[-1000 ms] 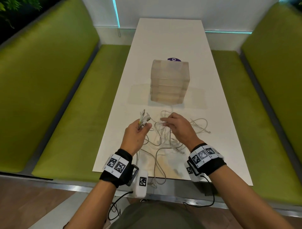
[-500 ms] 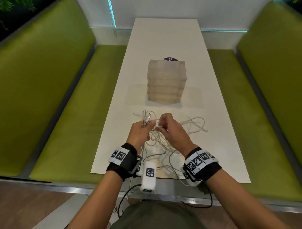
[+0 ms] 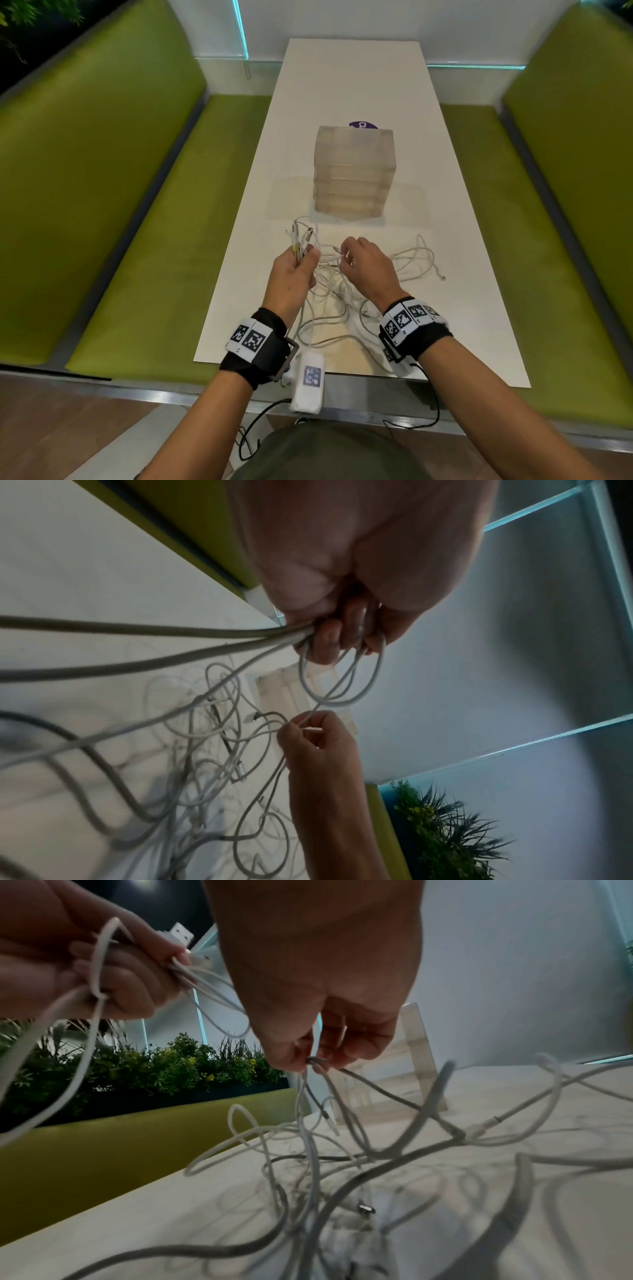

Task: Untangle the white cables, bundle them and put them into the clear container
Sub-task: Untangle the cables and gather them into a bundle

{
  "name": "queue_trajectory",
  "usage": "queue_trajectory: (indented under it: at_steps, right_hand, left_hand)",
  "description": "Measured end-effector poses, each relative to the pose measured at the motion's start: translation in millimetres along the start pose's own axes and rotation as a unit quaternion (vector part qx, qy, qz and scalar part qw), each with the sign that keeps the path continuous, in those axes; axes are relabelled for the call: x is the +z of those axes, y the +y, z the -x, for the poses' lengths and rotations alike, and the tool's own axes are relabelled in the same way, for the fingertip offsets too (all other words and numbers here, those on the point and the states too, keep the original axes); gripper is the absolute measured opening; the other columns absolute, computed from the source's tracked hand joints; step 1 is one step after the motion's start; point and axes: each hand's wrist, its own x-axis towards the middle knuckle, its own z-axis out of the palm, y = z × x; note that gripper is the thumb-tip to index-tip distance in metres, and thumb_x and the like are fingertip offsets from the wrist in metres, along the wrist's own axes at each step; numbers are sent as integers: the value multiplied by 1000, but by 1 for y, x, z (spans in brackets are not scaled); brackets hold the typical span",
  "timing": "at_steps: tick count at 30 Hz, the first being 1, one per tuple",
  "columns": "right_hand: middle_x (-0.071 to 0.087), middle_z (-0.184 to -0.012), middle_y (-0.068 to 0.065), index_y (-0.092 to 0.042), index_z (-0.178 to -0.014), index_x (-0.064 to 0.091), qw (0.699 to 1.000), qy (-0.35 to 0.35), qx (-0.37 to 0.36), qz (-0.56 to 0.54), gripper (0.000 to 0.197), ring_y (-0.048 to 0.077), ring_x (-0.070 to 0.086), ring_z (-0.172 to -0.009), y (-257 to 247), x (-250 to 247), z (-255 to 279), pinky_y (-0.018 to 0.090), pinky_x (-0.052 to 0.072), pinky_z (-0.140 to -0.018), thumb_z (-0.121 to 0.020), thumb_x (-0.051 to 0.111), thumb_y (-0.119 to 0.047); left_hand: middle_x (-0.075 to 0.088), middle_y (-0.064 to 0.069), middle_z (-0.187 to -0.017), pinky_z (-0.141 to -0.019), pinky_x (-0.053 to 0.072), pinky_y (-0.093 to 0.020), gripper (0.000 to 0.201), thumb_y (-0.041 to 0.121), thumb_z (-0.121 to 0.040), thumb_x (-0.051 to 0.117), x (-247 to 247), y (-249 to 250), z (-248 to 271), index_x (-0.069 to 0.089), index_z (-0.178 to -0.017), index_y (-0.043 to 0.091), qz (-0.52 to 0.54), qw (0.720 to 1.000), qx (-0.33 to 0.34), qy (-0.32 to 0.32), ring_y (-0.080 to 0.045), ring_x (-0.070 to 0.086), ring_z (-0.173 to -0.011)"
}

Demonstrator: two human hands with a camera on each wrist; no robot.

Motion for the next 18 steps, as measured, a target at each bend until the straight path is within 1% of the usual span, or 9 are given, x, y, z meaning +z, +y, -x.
queue_trajectory:
  at_steps: [1,3,6,8,10,12,14,16,18]
  right_hand:
    - [59,-89,3,-16,-97,54,1000,2,12,8,10,24,53,-83,0,1,-3,34,42,-63,-89,53,-22]
    - [60,-86,6,-14,-97,53,999,1,37,-15,9,27,54,-82,1,2,-11,33,40,-62,-89,52,-19]
    - [62,-91,11,-9,-100,53,996,4,76,-47,11,29,56,-84,6,-3,-22,39,46,-69,-90,52,-13]
    - [62,-93,11,-9,-97,53,993,10,100,-67,8,29,57,-86,11,-5,-28,40,47,-73,-90,55,-13]
    - [63,-89,7,-12,-92,55,988,9,117,-99,6,27,58,-85,19,-8,-29,37,47,-73,-89,59,-15]
    - [64,-87,4,-12,-89,59,987,9,100,-122,3,24,59,-83,20,-10,-28,34,46,-72,-88,60,-14]
    - [64,-83,0,-13,-85,62,988,23,62,-140,4,19,58,-79,15,-12,-23,30,43,-68,-88,59,-12]
    - [59,-77,-3,-12,-84,64,988,46,11,-147,6,16,55,-73,5,-11,-17,27,38,-65,-88,60,-10]
    - [58,-76,0,-11,-85,66,987,70,-43,-139,5,17,54,-71,-4,-8,-10,28,39,-63,-89,62,-13]
  left_hand:
    - [36,6,-57,-52,34,-24,15,14,-96,54,0,0,1,53,-83,7,-1,1000,7,3,-7,33,-48]
    - [39,10,-54,-54,35,-25,14,14,-96,54,-2,0,3,54,-84,8,-4,1000,17,11,-6,34,-48]
    - [38,15,-52,-52,35,-21,13,11,-96,54,-7,11,8,55,-83,10,25,999,32,26,-5,33,-47]
    - [35,15,-51,-49,33,-18,15,10,-96,53,-14,20,8,53,-81,12,61,996,48,46,-7,30,-48]
    - [34,13,-52,-48,31,-18,18,9,-96,53,-18,25,6,53,-78,14,83,993,56,55,-9,28,-49]
    - [36,13,-53,-49,32,-19,18,11,-96,53,-22,25,2,53,-78,16,74,994,59,52,-9,30,-49]
    - [40,10,-55,-52,36,-23,16,15,-96,54,-22,18,-3,54,-80,14,6,997,56,46,-9,35,-50]
    - [42,6,-58,-56,37,-29,17,20,-96,55,-20,9,-8,53,-80,14,-79,995,46,41,-12,38,-53]
    - [43,7,-59,-58,35,-31,21,24,-95,55,-14,-1,-12,51,-75,17,-124,991,32,27,-12,39,-54]
